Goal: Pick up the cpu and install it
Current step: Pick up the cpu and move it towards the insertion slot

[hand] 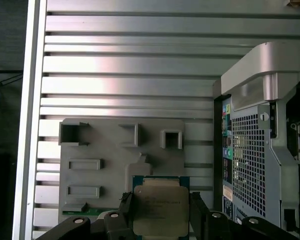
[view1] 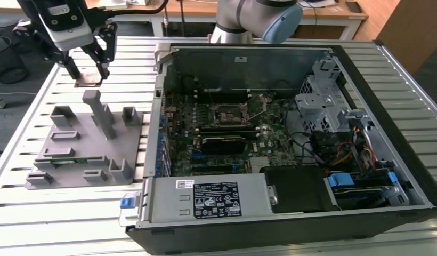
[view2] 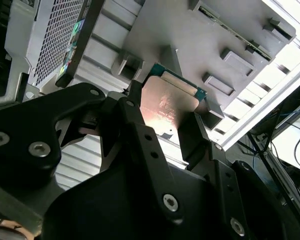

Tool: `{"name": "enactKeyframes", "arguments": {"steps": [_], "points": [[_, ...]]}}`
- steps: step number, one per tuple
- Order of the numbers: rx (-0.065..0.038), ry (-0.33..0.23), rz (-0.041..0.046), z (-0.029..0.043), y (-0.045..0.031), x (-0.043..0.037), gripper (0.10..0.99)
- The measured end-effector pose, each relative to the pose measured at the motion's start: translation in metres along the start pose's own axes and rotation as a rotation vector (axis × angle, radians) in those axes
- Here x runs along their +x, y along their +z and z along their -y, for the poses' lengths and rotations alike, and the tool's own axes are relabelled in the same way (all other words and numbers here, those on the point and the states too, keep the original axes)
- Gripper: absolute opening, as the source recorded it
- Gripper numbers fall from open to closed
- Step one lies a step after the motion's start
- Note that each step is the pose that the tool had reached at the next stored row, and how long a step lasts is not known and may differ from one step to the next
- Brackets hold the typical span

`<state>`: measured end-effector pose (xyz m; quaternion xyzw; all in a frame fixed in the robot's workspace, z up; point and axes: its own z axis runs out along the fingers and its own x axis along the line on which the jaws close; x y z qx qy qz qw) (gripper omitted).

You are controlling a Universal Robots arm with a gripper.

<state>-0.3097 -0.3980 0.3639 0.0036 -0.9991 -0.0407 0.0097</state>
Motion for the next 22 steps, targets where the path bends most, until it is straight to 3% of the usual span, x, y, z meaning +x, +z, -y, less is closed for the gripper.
{"name": "enactKeyframes", "arguments": {"steps": [22], "points": [[0.0, 0.0, -0.0001, -0.0038, -0.0003, -0.0323, 0.537]]}}
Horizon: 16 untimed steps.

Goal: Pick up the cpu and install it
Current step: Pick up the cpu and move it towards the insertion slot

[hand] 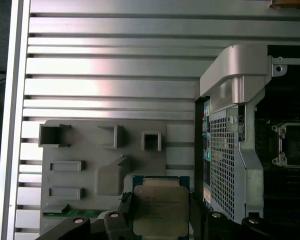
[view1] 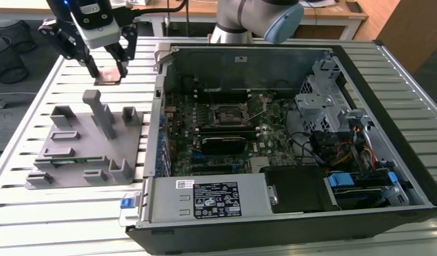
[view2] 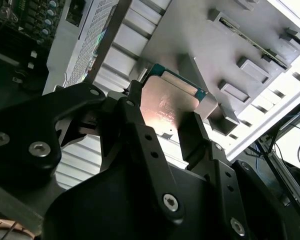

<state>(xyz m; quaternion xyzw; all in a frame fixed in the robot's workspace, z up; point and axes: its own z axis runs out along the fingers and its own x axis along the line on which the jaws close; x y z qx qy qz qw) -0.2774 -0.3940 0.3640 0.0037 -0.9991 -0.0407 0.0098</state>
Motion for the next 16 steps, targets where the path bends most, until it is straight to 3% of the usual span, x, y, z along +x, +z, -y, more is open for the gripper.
{"name": "enactKeyframes", "arguments": {"steps": [16], "points": [[0.0, 0.0, 0.0, -0.0029, -0.0001, -0.02, 0.537]]}}
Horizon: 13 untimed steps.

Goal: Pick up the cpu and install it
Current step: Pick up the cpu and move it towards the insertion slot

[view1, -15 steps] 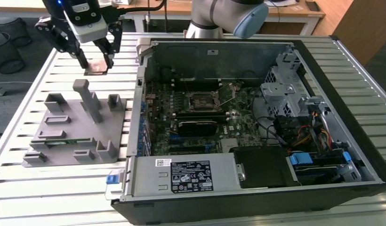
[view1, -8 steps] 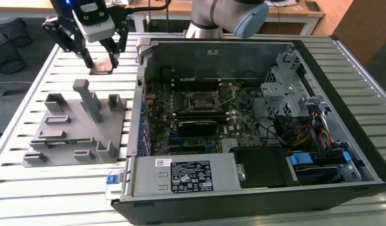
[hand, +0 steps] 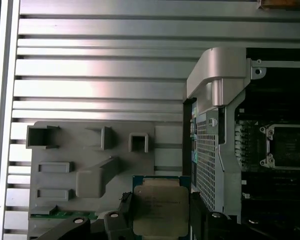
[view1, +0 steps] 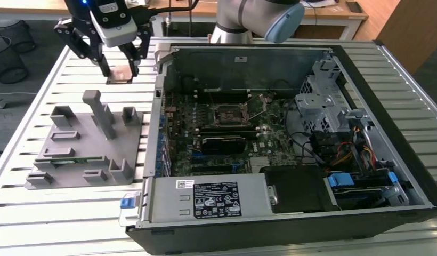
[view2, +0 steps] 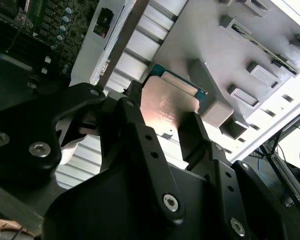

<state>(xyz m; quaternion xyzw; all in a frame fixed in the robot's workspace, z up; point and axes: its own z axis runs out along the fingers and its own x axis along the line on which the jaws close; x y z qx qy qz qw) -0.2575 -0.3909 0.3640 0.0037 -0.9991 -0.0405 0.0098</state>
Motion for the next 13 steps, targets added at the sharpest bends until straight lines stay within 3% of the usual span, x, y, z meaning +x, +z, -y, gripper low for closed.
{"name": "enactKeyframes", "arguments": {"steps": [13], "points": [[0.0, 0.0, 0.0, -0.0018, -0.0001, -0.015, 0.537]]}}
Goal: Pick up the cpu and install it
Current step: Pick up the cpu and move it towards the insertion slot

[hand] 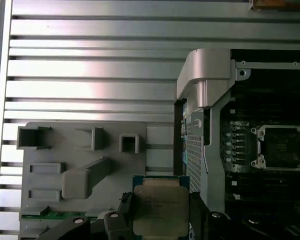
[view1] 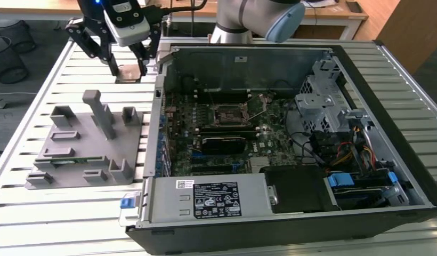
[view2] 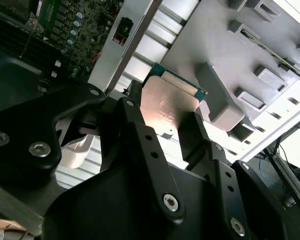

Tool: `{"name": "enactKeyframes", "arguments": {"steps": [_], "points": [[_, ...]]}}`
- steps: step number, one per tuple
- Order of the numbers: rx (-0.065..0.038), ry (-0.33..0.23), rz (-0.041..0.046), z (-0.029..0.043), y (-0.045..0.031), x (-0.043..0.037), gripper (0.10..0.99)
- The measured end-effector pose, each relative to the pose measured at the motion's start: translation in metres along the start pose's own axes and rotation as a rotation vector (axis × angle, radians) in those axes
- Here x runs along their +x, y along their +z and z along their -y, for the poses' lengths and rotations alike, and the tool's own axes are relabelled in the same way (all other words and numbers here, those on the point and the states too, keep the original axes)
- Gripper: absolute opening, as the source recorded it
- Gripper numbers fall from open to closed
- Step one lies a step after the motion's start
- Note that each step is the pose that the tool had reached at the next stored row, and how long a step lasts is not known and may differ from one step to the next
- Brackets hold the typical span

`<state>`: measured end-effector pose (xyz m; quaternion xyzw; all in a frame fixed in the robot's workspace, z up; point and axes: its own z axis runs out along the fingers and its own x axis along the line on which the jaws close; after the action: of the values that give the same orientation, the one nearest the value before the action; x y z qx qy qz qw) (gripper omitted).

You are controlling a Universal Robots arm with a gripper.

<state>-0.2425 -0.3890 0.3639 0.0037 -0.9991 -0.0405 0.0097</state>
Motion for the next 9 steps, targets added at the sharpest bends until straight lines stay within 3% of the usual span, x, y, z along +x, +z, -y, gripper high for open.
{"name": "enactKeyframes", "arguments": {"steps": [9], "points": [[0.0, 0.0, -0.0001, -0.0022, 0.0, -0.0089, 0.537]]}}
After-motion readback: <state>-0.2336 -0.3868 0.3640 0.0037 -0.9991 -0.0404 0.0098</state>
